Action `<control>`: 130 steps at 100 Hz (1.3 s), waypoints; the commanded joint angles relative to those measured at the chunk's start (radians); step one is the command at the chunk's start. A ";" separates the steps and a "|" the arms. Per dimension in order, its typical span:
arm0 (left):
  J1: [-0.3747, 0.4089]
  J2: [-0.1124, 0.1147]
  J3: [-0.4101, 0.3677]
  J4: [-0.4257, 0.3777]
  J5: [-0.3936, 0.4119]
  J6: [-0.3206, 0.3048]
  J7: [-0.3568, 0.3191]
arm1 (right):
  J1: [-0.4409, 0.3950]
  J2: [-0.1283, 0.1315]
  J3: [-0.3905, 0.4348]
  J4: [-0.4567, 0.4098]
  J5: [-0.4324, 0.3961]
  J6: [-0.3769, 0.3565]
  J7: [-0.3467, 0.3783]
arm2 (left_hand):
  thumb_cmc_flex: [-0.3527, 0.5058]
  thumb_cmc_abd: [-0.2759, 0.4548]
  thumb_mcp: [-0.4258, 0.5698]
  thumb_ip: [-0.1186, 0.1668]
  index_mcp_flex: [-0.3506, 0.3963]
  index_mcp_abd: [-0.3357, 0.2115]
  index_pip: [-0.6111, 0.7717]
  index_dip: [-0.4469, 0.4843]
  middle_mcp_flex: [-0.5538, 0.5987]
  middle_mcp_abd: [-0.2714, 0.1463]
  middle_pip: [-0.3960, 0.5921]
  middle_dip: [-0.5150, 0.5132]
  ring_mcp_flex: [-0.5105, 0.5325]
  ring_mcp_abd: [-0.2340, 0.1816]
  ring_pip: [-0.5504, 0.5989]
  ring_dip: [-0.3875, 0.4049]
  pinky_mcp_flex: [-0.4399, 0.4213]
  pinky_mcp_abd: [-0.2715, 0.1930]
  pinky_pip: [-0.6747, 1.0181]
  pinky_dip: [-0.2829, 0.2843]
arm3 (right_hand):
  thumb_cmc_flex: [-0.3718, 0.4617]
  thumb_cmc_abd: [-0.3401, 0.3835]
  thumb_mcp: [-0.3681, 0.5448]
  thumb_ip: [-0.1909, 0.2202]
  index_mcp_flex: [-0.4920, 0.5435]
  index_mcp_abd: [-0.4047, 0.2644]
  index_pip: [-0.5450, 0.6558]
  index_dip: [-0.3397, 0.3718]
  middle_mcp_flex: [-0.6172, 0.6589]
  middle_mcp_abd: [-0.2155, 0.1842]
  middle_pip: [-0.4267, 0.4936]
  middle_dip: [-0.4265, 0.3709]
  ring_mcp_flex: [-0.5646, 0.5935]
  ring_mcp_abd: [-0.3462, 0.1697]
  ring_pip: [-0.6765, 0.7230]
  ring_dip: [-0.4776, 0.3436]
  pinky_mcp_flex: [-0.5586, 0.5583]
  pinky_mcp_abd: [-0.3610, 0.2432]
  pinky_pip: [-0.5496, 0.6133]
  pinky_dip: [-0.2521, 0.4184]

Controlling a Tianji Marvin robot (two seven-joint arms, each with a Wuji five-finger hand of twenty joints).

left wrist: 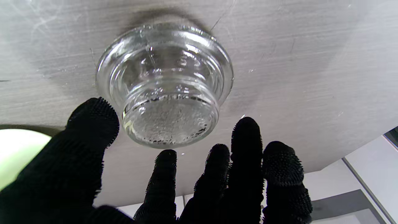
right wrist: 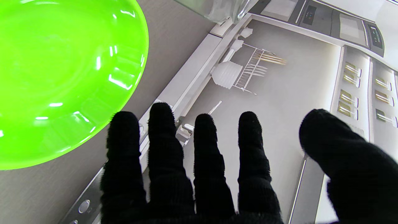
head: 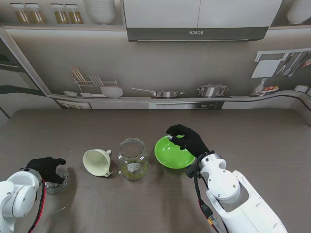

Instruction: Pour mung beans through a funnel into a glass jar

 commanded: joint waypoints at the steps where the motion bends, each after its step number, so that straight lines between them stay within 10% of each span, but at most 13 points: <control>1: 0.013 0.002 -0.005 -0.001 0.004 0.003 -0.023 | -0.004 -0.002 -0.002 -0.002 0.002 0.001 0.017 | 0.015 -0.004 0.021 0.034 -0.022 -0.025 0.007 0.012 0.006 0.012 0.017 0.030 0.035 -0.007 0.052 0.025 0.028 -0.002 0.066 0.020 | 0.003 0.027 0.006 0.023 0.015 -0.015 -0.003 -0.016 0.016 0.003 0.001 -0.008 0.015 0.008 0.008 0.010 -0.010 0.022 -0.010 0.016; 62: 0.040 -0.002 -0.001 -0.019 0.022 0.034 -0.022 | -0.004 -0.001 -0.003 -0.003 0.009 0.004 0.023 | 0.030 -0.049 0.111 0.029 0.039 -0.028 0.026 0.011 0.162 -0.026 0.199 0.238 0.291 -0.098 0.254 0.017 0.242 0.006 0.224 -0.072 | 0.005 0.029 0.005 0.023 0.018 -0.014 -0.004 -0.014 0.014 0.005 0.000 -0.007 0.013 0.010 0.007 0.010 -0.012 0.021 -0.012 0.018; 130: 0.070 -0.010 0.027 0.005 -0.022 0.104 0.054 | -0.006 -0.001 -0.001 -0.004 0.013 0.009 0.025 | 0.051 -0.071 0.231 0.025 0.095 -0.007 0.162 0.091 0.249 -0.058 0.267 0.278 0.403 -0.104 0.274 -0.022 0.309 0.023 0.290 -0.163 | 0.006 0.030 0.006 0.023 0.020 -0.013 -0.005 -0.013 0.014 0.005 0.000 -0.007 0.013 0.011 0.007 0.010 -0.012 0.021 -0.012 0.019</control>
